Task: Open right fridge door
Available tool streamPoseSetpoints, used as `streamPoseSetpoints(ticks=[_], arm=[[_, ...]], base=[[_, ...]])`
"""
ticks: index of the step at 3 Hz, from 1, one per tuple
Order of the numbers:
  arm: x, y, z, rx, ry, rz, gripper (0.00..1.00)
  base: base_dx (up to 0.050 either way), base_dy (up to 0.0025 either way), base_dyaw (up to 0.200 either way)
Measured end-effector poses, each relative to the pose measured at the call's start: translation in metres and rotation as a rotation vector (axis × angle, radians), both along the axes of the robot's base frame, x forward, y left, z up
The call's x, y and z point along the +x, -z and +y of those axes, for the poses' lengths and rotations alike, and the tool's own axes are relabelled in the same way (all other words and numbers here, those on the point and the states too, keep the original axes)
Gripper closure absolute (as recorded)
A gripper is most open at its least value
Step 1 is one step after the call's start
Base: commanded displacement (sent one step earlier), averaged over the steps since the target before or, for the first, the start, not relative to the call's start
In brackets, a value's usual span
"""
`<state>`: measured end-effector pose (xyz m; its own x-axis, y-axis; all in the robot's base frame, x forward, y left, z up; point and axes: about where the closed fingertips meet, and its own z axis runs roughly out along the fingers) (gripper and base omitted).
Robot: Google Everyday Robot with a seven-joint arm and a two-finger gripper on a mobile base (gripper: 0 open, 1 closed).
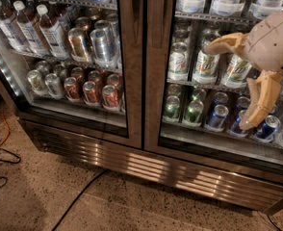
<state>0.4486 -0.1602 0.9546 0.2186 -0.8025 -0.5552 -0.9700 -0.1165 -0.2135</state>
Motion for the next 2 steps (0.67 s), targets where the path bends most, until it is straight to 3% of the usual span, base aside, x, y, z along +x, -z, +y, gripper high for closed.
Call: streamPoseSetpoints(ticks=[1,2], arm=[[-0.0187,0.0039,0.0406,-0.053,-0.112,-0.015,0.00],[-0.0184,0.0038,0.0408,-0.052,-0.112,-0.016,0.00]], base=[[0.000,0.00000,0.000],[0.000,0.00000,0.000]])
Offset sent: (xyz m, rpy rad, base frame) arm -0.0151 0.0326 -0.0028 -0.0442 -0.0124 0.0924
